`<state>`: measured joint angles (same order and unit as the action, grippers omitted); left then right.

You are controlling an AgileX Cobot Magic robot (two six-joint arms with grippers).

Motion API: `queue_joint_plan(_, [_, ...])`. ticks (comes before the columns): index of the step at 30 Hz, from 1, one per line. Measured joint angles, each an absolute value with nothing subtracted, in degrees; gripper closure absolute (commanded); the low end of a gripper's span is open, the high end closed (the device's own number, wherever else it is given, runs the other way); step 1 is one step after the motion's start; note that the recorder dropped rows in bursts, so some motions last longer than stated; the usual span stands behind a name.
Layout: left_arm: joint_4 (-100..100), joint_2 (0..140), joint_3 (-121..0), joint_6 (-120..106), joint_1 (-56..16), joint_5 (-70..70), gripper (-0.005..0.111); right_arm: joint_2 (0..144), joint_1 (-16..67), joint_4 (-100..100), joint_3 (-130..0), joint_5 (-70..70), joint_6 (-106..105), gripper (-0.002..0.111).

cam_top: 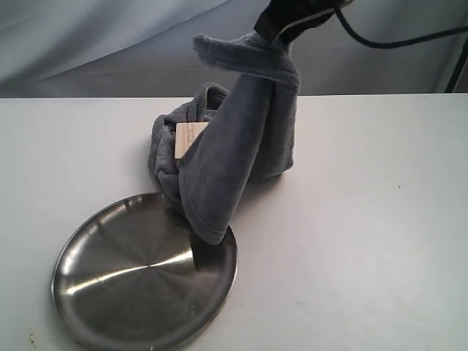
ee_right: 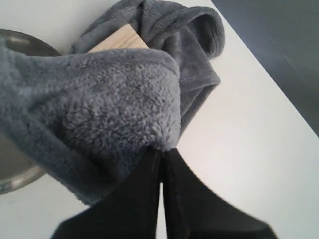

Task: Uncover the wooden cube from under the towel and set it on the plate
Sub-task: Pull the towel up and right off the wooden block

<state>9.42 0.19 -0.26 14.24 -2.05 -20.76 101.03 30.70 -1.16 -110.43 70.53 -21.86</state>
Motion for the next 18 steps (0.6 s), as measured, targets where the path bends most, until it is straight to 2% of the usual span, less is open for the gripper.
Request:
queue_joint_plan(6, [9.4, 0.2, -0.3, 14.2, -2.0, -20.8, 0.107, 94.0, 30.0, -14.1, -105.4, 70.5, -16.9, 0.108])
queue_joint_plan(18, [9.4, 0.2, -0.3, 14.2, -2.0, -20.8, 0.107, 82.1, 29.5, -17.2, -105.1, 70.8, -16.6, 0.108])
